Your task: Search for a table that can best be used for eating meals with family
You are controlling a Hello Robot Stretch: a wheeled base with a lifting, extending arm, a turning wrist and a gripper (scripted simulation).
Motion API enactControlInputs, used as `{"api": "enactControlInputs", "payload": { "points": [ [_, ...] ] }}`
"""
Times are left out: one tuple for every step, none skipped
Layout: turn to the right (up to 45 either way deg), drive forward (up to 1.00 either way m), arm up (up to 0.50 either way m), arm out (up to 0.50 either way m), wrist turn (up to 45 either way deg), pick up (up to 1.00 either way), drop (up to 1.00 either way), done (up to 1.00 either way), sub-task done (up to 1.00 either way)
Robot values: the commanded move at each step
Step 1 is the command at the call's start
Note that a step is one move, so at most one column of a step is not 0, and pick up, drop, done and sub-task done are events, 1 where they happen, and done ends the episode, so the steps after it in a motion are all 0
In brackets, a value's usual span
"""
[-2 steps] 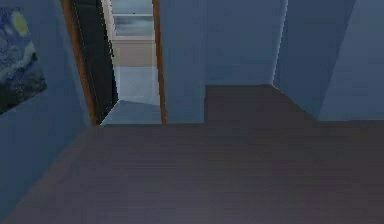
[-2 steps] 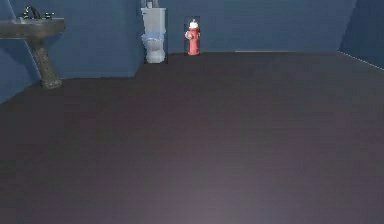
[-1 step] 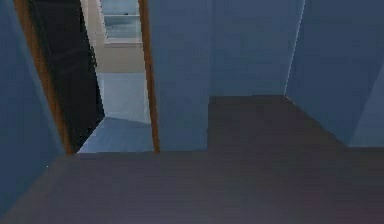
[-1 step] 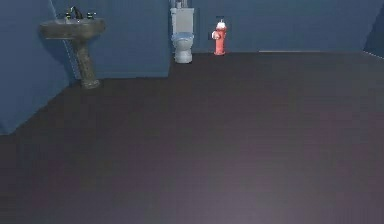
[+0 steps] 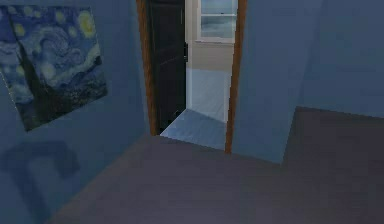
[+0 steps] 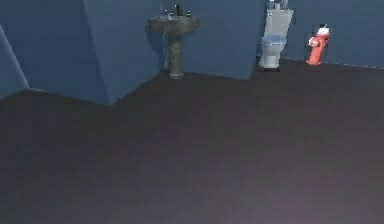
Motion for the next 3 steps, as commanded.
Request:
{"api": "enactControlInputs", "payload": {
  "points": [
    [-3.0, 0.00, 0.00, 0.00, 0.0, 0.00, 0.00, 0.00, 0.00],
    [0.0, 1.00, 0.00, 0.00, 0.0, 0.00, 0.00, 0.00, 0.00],
    [0.0, 0.55, 0.00, 0.00, 0.0, 0.00, 0.00, 0.00, 0.00]
  ]
}}
